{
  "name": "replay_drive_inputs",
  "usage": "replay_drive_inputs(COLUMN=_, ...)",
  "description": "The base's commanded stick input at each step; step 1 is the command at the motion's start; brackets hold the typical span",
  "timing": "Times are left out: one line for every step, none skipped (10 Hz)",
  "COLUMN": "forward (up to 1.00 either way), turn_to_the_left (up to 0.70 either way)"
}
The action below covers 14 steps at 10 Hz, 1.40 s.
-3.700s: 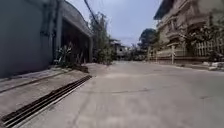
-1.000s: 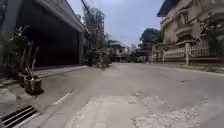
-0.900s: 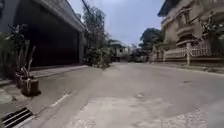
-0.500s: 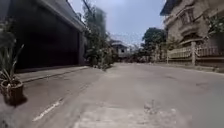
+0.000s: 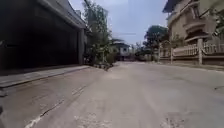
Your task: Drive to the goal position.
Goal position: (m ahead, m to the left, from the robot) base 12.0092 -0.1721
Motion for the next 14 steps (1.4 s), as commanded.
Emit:
replay_drive_inputs(forward=1.00, turn_to_the_left=-0.40)
replay_drive_inputs(forward=1.00, turn_to_the_left=-0.40)
replay_drive_inputs(forward=1.00, turn_to_the_left=-0.40)
replay_drive_inputs(forward=1.00, turn_to_the_left=-0.37)
replay_drive_inputs(forward=1.00, turn_to_the_left=-0.18)
replay_drive_inputs(forward=1.00, turn_to_the_left=0.00)
replay_drive_inputs(forward=1.00, turn_to_the_left=0.00)
replay_drive_inputs(forward=1.00, turn_to_the_left=0.00)
replay_drive_inputs(forward=1.00, turn_to_the_left=0.00)
replay_drive_inputs(forward=1.00, turn_to_the_left=0.00)
replay_drive_inputs(forward=1.00, turn_to_the_left=0.00)
replay_drive_inputs(forward=1.00, turn_to_the_left=0.00)
replay_drive_inputs(forward=1.00, turn_to_the_left=0.00)
replay_drive_inputs(forward=1.00, turn_to_the_left=0.00)
